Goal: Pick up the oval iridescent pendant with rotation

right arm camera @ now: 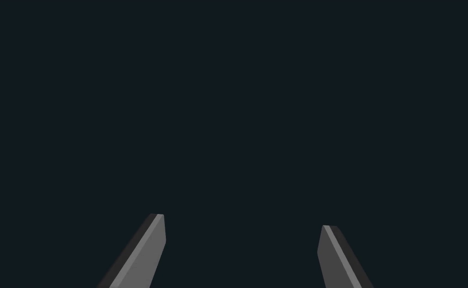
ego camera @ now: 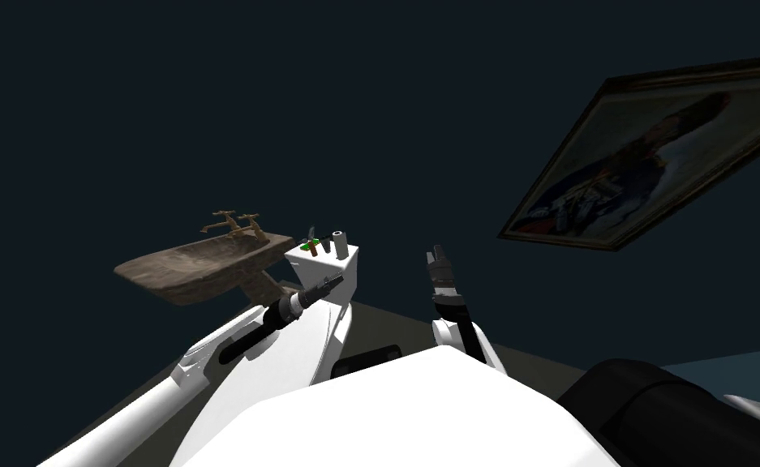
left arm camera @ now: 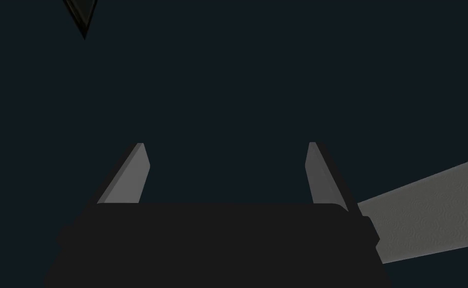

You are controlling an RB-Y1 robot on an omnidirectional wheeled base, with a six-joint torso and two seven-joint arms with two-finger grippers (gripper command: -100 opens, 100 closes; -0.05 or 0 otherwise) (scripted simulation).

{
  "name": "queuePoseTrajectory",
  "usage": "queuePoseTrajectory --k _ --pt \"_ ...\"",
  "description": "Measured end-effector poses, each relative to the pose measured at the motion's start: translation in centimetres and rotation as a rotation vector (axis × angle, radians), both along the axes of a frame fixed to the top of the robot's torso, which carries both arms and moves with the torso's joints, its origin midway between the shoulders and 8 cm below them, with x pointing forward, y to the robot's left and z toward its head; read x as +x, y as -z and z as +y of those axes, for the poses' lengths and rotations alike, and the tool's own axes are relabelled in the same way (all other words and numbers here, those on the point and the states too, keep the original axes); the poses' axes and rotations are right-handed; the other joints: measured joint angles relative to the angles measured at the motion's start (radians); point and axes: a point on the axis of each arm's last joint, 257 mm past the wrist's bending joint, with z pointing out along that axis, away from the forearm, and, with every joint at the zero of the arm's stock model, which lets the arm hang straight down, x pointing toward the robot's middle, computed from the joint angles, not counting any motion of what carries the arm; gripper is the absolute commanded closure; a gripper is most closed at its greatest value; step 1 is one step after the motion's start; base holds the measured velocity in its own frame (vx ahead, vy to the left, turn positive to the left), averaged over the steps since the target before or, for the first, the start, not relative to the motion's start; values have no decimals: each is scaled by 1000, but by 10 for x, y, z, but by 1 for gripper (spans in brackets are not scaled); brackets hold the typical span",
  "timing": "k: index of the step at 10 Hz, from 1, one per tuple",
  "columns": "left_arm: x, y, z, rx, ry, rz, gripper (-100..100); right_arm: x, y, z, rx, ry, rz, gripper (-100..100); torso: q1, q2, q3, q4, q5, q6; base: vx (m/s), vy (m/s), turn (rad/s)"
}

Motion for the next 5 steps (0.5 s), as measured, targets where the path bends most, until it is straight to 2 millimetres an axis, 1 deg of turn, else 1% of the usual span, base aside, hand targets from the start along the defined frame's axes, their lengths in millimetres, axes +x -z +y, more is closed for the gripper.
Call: queuePoseTrajectory --k 1,2,5 --pt "2 2 0 18 12 0 -100 0 0 0 0 0 0 0 0 0 0 0 0 0 -8 11 -98" --pt "6 11 0 53 28 10 -100 0 0 0 0 0 0 0 0 0 0 0 0 0 -7 10 -59" --pt "14 24 7 128 59 22 -100 0 0 0 0 0 0 0 0 0 0 0 0 -1 -7 12 -83"
